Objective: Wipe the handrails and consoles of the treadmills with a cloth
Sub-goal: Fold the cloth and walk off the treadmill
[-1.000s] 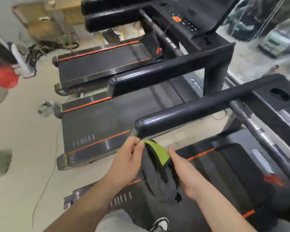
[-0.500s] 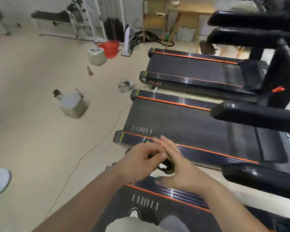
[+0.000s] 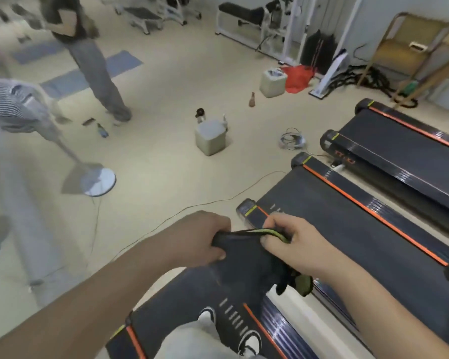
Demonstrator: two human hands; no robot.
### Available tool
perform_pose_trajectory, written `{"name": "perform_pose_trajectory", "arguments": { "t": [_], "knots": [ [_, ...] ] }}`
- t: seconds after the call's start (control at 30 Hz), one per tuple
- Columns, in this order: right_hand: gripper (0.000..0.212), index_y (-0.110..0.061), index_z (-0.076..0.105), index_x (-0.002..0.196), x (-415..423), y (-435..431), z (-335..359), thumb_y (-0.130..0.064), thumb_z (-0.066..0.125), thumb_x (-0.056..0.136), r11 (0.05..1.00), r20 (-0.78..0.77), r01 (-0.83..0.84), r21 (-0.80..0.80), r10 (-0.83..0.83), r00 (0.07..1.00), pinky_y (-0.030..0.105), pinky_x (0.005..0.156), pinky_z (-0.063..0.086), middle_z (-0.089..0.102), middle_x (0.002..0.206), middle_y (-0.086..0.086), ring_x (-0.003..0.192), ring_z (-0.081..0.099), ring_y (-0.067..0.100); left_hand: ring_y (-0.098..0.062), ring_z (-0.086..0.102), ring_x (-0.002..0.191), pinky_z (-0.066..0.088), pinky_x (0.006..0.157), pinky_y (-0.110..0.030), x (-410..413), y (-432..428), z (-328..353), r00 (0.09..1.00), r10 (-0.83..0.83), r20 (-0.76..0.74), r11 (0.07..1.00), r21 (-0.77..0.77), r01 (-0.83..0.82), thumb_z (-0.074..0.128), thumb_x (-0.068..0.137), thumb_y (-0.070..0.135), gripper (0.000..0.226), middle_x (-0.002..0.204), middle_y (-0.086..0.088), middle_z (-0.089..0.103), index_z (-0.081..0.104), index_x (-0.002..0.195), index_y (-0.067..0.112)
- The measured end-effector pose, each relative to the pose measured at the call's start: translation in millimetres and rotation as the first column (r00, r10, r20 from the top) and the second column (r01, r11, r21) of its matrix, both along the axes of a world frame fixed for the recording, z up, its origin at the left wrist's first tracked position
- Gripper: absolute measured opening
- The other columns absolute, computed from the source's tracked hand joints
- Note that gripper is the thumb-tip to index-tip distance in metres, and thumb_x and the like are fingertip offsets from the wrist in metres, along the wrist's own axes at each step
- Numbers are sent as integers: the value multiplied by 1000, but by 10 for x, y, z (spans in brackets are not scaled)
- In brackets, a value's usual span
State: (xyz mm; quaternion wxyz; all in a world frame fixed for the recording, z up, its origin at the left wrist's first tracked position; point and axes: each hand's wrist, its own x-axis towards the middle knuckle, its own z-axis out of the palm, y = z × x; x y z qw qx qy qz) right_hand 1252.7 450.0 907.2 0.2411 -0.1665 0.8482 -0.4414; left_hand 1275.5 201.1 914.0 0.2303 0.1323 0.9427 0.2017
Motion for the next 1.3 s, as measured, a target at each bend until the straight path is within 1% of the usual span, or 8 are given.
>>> {"name": "perform_pose_trajectory", "arguments": {
  "t": [0.27, 0.4, 0.6, 0.77, 1.07, 1.13, 1.2, 1.3],
  "knots": [
    [18, -36, 48, 85, -522, -563, -282, -37, 63, 96, 922, -139, -232, 309, 285, 948, 32, 70, 48, 62, 80, -12, 78, 58, 9, -16, 58, 77, 46, 66, -33, 46, -615, -156, 944, 326, 50, 945, 5, -327, 78, 82, 38, 25, 83, 6, 61, 57, 80, 25],
    [18, -37, 45, 94, -836, -1067, -400, -26, 60, 93, 810, -133, -301, 503, 416, 899, 31, 72, 47, 63, 92, -12, 86, 60, 15, -17, 64, 76, 53, 66, -36, -107, -1078, -240, 897, 441, 21, 898, -18, -440, 76, 80, 36, 24, 80, 6, 63, 55, 76, 27],
    [25, -34, 51, 95, -1514, -2010, -629, -15, 55, 80, 699, 9, -338, 630, 428, 904, 33, 76, 51, 62, 97, -9, 92, 59, 17, -11, 54, 73, 37, 59, -30, -649, -1999, -412, 871, 489, -49, 863, -116, -491, 75, 77, 51, 38, 80, 8, 59, 45, 77, 28],
    [28, -29, 63, 85, -2180, -2673, -707, -7, 54, 71, 847, 128, -207, 490, 166, 978, 34, 66, 59, 66, 91, -6, 83, 67, 19, -12, 51, 70, 36, 59, -30, -1237, -2703, -438, 893, 447, 38, 890, -123, -440, 75, 72, 53, 41, 76, 8, 56, 44, 75, 27],
    [7, -26, 71, 84, -3281, -3253, -560, -25, 69, 90, 833, -77, -54, 550, 115, 990, 39, 80, 57, 61, 96, -9, 90, 63, 19, -14, 50, 66, 36, 58, -29, -2382, -3432, -342, 887, 456, 72, 889, -71, -452, 60, 83, 33, 13, 79, 7, 57, 49, 81, 24],
    [8, -22, 71, 84, -3520, -3352, -539, -19, 68, 90, 904, -54, 15, 427, 9, 999, 40, 76, 59, 63, 95, -6, 89, 64, 21, -16, 48, 66, 35, 57, -29, -2663, -3555, -336, 886, 464, 22, 884, -68, -462, 58, 83, 29, 12, 80, 6, 57, 48, 80, 24],
    [9, -12, 72, 85, -3770, -3482, -555, -8, 66, 90, 973, 124, 126, 194, -152, 981, 42, 71, 64, 70, 90, 7, 78, 69, 26, -16, 48, 67, 34, 57, -29, -2969, -3676, -375, 880, 472, -48, 877, -76, -475, 58, 81, 26, 14, 80, 5, 56, 45, 77, 23],
    [12, -6, 69, 85, -4244, -3692, -739, 0, 59, 88, 957, 301, 290, -3, -275, 913, 51, 78, 64, 67, 90, 16, 78, 69, 31, -18, 48, 66, 37, 57, -29, -3483, -3863, -568, 851, 520, -77, 852, -22, -523, 57, 80, 23, 14, 74, 4, 55, 43, 76, 22]
  ]
}}
